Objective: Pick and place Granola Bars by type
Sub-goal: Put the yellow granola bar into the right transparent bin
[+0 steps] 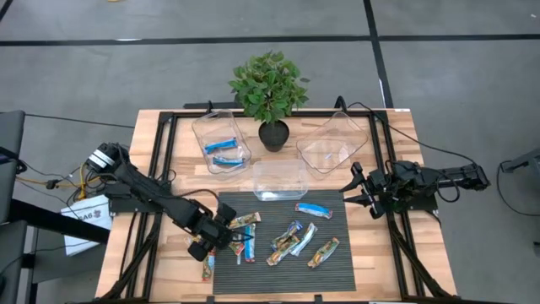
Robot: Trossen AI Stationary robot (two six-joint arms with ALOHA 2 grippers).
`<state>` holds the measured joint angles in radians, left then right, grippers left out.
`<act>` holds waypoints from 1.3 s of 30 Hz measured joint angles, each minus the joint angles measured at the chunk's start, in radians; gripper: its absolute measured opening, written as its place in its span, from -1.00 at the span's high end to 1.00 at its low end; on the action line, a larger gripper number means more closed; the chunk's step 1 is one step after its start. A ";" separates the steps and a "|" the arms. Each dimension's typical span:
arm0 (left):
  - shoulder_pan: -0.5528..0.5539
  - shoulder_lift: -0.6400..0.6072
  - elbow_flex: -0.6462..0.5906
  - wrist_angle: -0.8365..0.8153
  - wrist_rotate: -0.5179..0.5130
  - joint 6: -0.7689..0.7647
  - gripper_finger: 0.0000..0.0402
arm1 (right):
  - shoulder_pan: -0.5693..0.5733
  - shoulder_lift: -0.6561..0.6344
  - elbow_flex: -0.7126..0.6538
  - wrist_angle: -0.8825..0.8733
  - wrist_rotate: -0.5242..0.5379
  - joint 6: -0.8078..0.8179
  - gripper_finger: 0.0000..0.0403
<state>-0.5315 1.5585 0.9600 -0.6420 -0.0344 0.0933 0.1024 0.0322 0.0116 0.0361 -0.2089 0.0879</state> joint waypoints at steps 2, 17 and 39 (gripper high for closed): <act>0.000 0.018 0.000 0.008 0.001 -0.008 -0.05 | 0.000 0.000 0.000 0.000 0.000 0.000 0.32; -0.014 -0.057 0.052 -0.285 0.045 -0.779 -0.05 | 0.000 0.000 0.000 0.000 0.000 0.000 0.32; -0.079 -0.053 -0.130 -0.160 0.108 -1.031 -0.05 | 0.000 0.000 0.000 0.000 0.000 0.000 0.32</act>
<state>-0.6106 1.5051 0.8300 -0.8018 0.0738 -0.9374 0.1023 0.0324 0.0114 0.0364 -0.2087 0.0878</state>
